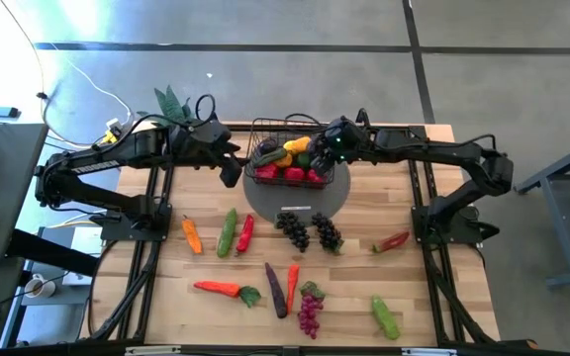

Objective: Build produce basket
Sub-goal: Put the purple plum into the wire basket, then put the green cucumber into the wire basket

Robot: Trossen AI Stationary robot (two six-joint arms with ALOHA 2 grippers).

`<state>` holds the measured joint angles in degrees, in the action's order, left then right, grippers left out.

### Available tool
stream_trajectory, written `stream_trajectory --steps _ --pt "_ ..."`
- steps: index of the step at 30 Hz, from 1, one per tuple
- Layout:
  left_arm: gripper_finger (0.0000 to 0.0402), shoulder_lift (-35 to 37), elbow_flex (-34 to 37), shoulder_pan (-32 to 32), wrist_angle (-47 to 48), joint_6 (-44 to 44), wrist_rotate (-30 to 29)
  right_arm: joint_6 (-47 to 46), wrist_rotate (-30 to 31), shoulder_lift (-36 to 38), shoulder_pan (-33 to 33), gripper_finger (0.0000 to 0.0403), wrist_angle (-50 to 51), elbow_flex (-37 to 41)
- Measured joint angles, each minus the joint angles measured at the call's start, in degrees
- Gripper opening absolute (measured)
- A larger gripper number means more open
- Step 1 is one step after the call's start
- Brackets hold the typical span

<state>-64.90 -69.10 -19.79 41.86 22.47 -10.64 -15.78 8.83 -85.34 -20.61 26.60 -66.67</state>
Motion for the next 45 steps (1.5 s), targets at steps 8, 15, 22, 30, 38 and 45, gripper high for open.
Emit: stream_trajectory --steps 8,15,22,30,38,45 --pt "0.0243 0.0 0.0 0.0 2.5 6.0 5.8 4.8 -0.5 -3.5 -0.1 0.0214 0.7 0.0" --pt "0.0243 0.0 0.0 0.0 7.2 10.4 6.1 5.7 1.3 -5.0 -0.1 0.0262 1.9 0.0" --pt "0.0243 -0.1 0.0 0.0 10.6 13.3 7.5 5.8 1.7 -5.1 -1.4 0.0299 4.2 -2.1" --pt "0.0262 -0.1 0.0 1.6 14.9 17.2 7.5 10.1 2.0 -5.1 -2.3 0.0303 7.4 -8.0" --pt "0.0295 -1.1 0.0 4.8 20.6 26.3 7.5 12.3 2.6 -5.0 -2.3 0.0303 7.8 -9.8" --pt "0.0287 -4.5 0.0 10.6 21.4 31.7 6.1 15.0 7.3 -5.0 -2.6 0.0303 9.7 -9.8"
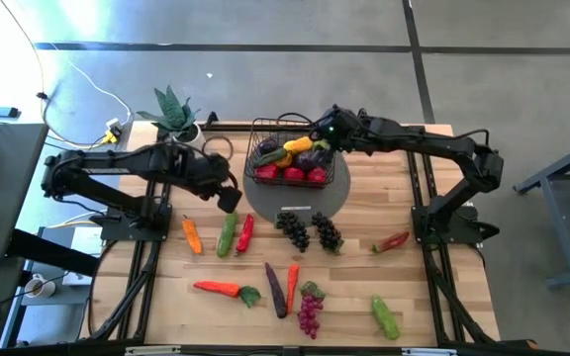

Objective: Build produce basket
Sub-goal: Put the green cucumber into the wire basket

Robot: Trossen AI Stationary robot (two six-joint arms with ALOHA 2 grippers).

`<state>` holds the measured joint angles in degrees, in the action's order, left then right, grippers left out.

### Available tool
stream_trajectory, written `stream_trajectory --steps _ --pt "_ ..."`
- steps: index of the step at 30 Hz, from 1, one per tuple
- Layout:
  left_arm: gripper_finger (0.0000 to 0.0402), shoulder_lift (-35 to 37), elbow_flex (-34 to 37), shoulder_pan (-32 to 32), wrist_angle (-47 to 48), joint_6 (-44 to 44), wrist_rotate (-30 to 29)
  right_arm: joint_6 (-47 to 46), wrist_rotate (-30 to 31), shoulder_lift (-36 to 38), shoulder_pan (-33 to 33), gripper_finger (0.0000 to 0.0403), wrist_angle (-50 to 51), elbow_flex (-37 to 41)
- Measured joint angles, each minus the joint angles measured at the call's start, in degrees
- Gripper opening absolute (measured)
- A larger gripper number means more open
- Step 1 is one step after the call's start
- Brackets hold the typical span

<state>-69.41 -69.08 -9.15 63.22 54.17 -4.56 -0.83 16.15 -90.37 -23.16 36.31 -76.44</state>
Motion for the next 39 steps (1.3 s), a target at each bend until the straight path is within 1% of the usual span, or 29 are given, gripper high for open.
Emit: stream_trajectory --steps 10,18,25,28,32,39 --pt "0.0278 -7.8 0.0 7.8 0.0 6.7 -4.1 -0.2 -0.3 0.0 -1.0 0.0303 4.5 0.0" --pt "0.0278 -12.3 0.5 12.1 0.0 10.5 -3.6 -0.2 -0.5 0.0 -1.1 0.0303 4.8 0.0" --pt "0.0277 -12.0 8.3 15.1 -0.6 20.0 -3.4 -0.5 -0.5 0.0 -1.1 0.0303 5.1 0.0" --pt "0.0277 -12.0 9.7 15.4 -1.5 20.8 -3.4 -0.6 -0.5 0.0 -1.1 0.0303 5.0 0.0" --pt "0.0277 -12.0 12.7 15.1 -8.0 21.0 -3.4 -0.6 -0.5 0.0 -1.1 0.0303 5.0 0.0" --pt "0.0277 -12.0 18.0 14.4 -10.6 26.3 -3.0 -0.6 -0.5 0.0 -1.1 0.0303 5.0 0.0"
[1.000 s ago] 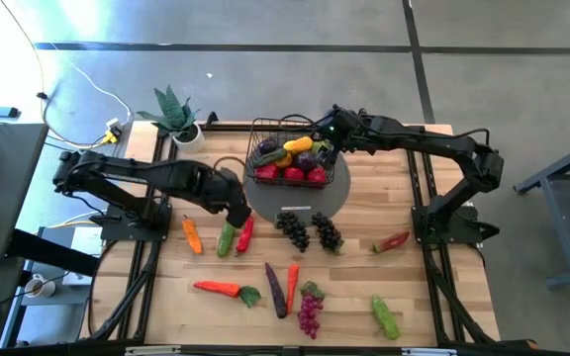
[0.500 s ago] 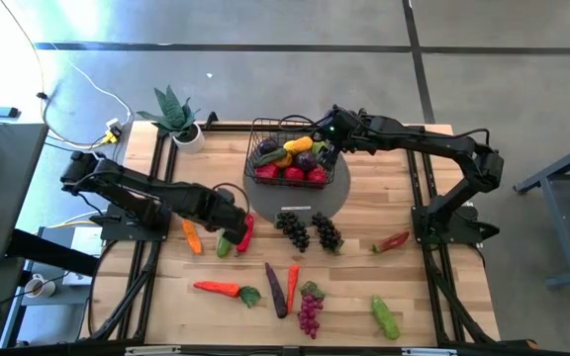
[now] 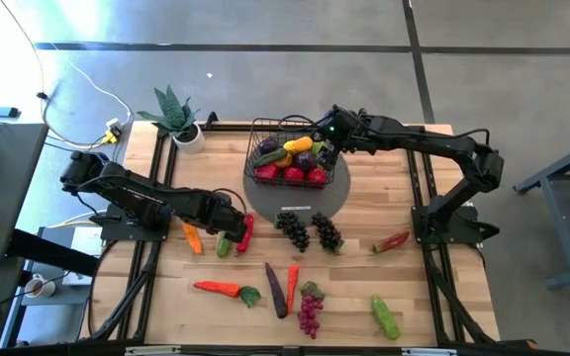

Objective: Build produce basket
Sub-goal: Put the green cucumber into the wire basket

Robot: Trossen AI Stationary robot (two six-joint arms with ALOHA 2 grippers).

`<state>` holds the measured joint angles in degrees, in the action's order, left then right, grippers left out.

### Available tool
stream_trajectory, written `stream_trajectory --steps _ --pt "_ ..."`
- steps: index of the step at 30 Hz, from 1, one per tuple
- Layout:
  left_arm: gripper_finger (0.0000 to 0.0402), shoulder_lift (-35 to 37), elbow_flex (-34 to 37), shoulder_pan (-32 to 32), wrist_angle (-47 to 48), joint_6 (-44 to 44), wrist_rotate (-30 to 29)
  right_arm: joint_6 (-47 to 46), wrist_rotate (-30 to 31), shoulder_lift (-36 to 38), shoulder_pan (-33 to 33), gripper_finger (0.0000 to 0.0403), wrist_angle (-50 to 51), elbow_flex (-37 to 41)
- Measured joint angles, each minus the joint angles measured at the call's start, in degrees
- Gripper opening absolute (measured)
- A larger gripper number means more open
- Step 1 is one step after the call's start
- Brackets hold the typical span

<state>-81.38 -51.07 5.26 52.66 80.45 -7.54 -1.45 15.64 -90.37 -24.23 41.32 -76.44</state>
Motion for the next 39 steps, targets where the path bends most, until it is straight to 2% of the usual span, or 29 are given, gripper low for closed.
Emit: stream_trajectory --steps 8,26,29,36,39 --pt "0.0277 0.0 5.2 0.0 -9.2 1.8 0.4 0.0 0.0 0.0 0.0 0.0303 0.0 0.0" --pt "0.0272 -1.7 12.8 0.0 -16.9 7.3 0.5 0.0 0.0 0.0 0.0 0.0303 0.0 0.0" --pt "0.0248 -2.7 12.8 0.0 -17.0 7.4 0.5 0.0 0.0 0.0 0.0 0.0303 0.0 0.0" --pt "0.0152 -2.9 12.8 0.0 -18.2 7.4 0.4 0.0 0.0 0.0 0.0 0.0303 0.0 0.0" --pt "0.0128 -2.1 12.8 0.0 -18.7 7.4 0.1 0.0 0.0 0.0 0.0 0.0303 0.0 0.0"
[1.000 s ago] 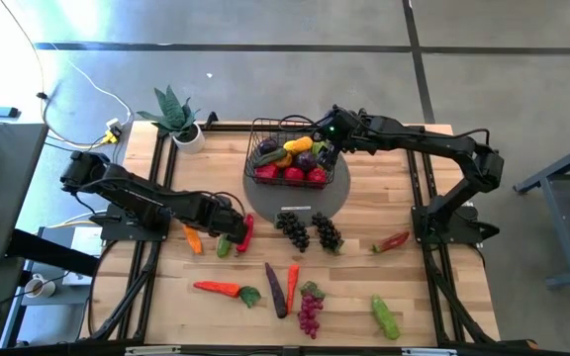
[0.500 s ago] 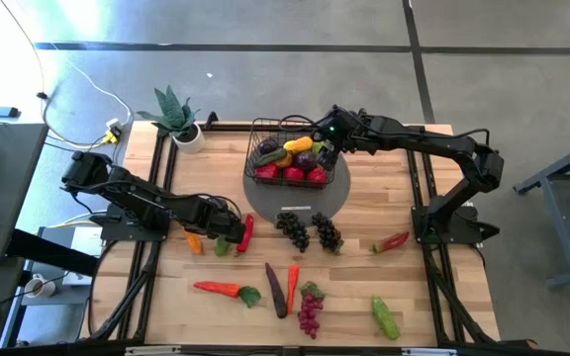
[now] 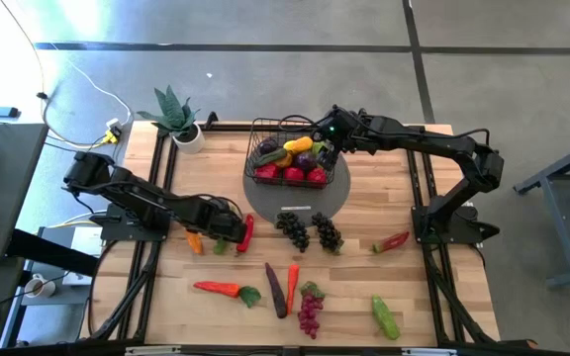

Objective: Build produce basket
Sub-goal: Put the green cucumber into the wire basket

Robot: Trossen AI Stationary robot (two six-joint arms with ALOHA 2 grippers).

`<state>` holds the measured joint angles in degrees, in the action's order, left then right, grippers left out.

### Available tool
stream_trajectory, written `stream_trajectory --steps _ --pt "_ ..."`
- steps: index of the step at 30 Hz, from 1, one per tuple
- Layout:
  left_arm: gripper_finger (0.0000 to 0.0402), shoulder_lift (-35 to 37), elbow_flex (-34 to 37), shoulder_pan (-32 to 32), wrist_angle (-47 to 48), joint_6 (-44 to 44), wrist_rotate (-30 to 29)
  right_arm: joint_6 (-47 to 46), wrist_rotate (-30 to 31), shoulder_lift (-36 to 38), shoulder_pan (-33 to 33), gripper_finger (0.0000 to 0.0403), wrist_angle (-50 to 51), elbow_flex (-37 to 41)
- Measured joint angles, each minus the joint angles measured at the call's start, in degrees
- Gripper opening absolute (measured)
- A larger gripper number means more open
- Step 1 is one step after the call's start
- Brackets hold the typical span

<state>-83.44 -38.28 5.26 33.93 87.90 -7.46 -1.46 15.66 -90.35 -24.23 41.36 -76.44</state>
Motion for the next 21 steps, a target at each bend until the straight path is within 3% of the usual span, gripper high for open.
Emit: stream_trajectory --steps 9,14,21 --pt "0.0147 5.7 -3.3 -2.8 -0.9 -3.7 -8.0 0.4 0.0 0.0 0.0 0.0303 0.0 0.0" --pt "0.0146 8.4 -8.2 -7.5 -1.0 -12.2 -12.9 0.4 0.6 0.0 0.0 0.0303 -0.3 0.0" --pt "0.0146 9.3 -15.5 -15.9 -0.9 -27.3 -14.2 -0.2 0.8 0.0 0.0 0.0303 -1.2 0.0"
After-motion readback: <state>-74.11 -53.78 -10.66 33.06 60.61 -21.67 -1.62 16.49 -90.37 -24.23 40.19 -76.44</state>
